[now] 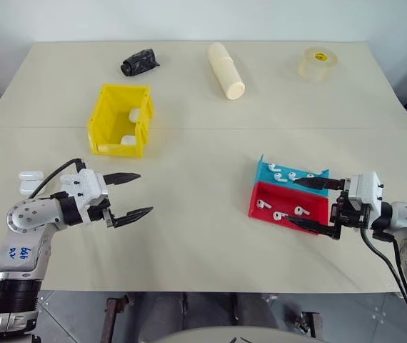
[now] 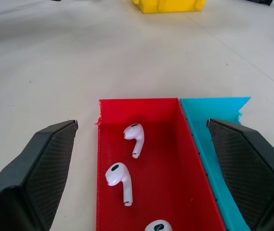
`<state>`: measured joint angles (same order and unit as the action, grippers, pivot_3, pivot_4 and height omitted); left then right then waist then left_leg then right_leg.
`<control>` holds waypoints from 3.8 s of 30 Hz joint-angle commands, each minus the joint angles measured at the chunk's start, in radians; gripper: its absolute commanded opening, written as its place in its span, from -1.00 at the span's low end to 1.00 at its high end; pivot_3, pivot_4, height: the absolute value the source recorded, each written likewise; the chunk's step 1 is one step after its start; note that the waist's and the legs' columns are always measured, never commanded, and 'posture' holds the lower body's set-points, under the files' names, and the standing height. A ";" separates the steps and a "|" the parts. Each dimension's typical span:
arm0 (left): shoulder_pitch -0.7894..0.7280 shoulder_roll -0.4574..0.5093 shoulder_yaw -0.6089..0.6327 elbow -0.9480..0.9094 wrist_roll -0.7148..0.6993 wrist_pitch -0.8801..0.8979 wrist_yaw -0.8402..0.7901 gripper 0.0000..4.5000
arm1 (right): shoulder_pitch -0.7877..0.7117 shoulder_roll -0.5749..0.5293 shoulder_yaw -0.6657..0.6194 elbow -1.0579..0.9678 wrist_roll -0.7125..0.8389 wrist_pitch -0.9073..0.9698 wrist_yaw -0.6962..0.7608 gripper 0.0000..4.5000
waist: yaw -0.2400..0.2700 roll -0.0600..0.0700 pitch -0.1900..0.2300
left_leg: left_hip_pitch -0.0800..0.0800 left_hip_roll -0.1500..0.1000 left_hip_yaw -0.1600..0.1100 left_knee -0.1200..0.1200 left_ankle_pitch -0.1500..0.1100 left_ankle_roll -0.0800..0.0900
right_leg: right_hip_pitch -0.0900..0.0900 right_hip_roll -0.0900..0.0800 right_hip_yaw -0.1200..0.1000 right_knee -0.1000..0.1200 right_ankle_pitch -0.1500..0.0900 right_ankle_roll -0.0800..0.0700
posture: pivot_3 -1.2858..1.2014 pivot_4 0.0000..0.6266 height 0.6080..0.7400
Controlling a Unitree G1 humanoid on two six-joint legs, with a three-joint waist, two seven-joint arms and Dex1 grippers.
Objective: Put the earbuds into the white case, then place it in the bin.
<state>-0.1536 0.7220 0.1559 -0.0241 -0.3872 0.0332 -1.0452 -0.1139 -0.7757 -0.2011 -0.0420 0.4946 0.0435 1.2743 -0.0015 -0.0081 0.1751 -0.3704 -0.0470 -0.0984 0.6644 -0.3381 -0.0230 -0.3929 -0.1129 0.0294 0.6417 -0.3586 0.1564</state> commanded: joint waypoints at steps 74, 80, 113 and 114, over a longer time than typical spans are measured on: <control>0.028 0.345 0.279 -0.131 -0.056 1.532 0.726 0.98 | -0.061 0.165 0.175 -0.263 0.050 0.104 -0.160 1.00 | -0.026 0.000 0.001 | 0.000 0.002 -0.001 -0.002 -0.002 -0.002 | -0.003 0.000 0.001 0.003 -0.001 -0.003 | 0.03 -0.52 1.00; 0.047 0.374 0.233 -0.095 -0.044 1.489 0.689 0.98 | -0.061 0.167 0.175 -0.260 0.046 0.098 -0.169 1.00 | -0.026 0.001 0.000 | 0.001 0.001 -0.001 -0.002 -0.002 -0.002 | -0.003 0.000 0.001 0.003 -0.001 -0.003 | 0.03 -0.52 1.00; 0.024 -0.197 0.217 -0.382 -0.241 0.330 0.049 0.24 | 0.077 0.055 0.018 -0.281 0.019 0.060 -0.190 1.00 | 0.014 -0.001 0.000 | 0.000 0.002 -0.002 0.003 -0.002 -0.002 | 0.001 0.001 -0.002 0.001 -0.001 -0.003 | 0.03 -0.52 1.00; 0.006 -0.214 0.162 -0.355 -0.218 0.302 0.027 0.24 | 0.105 0.049 -0.003 -0.293 0.013 0.055 -0.197 1.00 | 0.017 -0.002 -0.001 | 0.000 0.001 -0.001 0.003 -0.002 -0.002 | 0.001 0.001 -0.002 0.001 -0.001 -0.003 | 0.03 -0.52 1.00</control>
<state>-0.1346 0.5135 0.3656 -0.3930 -0.6194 0.4079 -0.9811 -0.0284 -0.7071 -0.1531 -0.2897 0.5122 0.1243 1.0888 0.0153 -0.0099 0.1746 -0.3703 -0.0456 -0.0995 0.6679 -0.3401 -0.0250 -0.3915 -0.1119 0.0274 0.6429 -0.3594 0.1539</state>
